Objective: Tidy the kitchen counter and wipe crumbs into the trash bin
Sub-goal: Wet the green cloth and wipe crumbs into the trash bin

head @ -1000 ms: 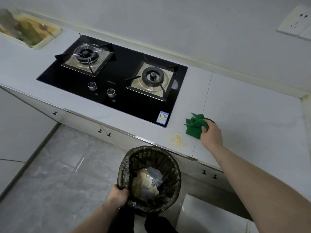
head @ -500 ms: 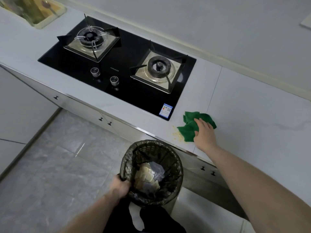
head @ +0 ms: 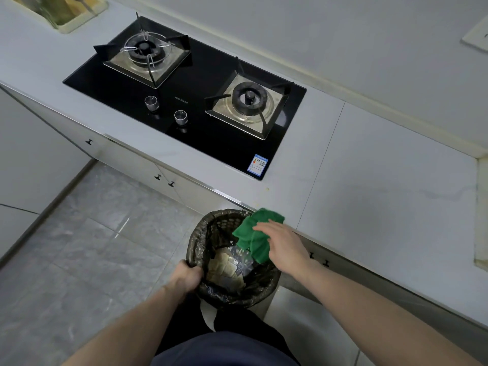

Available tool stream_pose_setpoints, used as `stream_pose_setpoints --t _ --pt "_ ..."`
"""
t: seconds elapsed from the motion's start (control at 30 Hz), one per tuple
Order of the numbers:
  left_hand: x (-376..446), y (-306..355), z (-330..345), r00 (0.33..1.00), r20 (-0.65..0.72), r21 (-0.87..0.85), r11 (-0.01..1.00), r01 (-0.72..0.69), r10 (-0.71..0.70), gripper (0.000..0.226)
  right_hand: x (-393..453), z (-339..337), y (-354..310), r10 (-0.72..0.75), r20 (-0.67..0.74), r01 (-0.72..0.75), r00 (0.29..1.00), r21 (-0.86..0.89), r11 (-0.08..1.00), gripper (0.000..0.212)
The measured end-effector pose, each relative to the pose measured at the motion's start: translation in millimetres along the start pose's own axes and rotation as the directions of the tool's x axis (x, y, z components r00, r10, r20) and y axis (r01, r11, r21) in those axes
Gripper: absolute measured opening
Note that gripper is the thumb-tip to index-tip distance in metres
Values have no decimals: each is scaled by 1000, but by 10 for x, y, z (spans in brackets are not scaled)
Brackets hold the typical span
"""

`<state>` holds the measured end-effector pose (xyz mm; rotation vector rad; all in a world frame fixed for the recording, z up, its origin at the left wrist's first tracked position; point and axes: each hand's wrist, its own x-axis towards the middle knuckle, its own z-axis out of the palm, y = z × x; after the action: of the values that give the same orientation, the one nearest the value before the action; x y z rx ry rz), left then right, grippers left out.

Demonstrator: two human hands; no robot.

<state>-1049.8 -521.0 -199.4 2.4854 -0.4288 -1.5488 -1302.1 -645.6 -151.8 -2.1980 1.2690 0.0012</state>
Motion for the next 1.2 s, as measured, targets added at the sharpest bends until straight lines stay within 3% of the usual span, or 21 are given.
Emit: stream_pose_setpoints --t 0.1,0.2,0.37,0.53,0.7,0.87,1.03,1.1,1.2 --pt "-21 11 -22 1000 -5 23 1000 -15 15 36 -23 -157 -59 66 -37 -62 997 106 992 52" --pt "-38 13 -32 1000 1 49 999 -13 13 34 61 -435 -14 151 -174 -116 973 199 973 48" --pt "-52 15 -33 999 -8 53 998 -37 37 25 438 -817 281 280 -350 -218 894 205 954 49" --pt "-75 16 -37 999 -3 41 998 -39 39 27 787 -679 428 406 -215 -378 888 157 912 55" --pt "-102 28 -59 1000 -7 -25 1000 -15 15 26 905 -414 172 364 -146 -362 920 37 931 71" --pt "-186 61 -83 1000 -9 -63 998 -24 23 26 661 -64 -200 118 -82 -120 990 -22 992 75" --pt "-241 83 -179 999 -8 -136 990 -39 38 16 -4 351 -360 -11 192 4 981 35 999 71" --pt "-251 87 -224 998 -1 -127 990 -65 65 3 -231 420 -304 -57 163 50 985 45 998 73" --pt "-281 89 -269 997 3 -123 990 -71 72 4 -290 196 -240 46 -20 -43 999 145 988 63"
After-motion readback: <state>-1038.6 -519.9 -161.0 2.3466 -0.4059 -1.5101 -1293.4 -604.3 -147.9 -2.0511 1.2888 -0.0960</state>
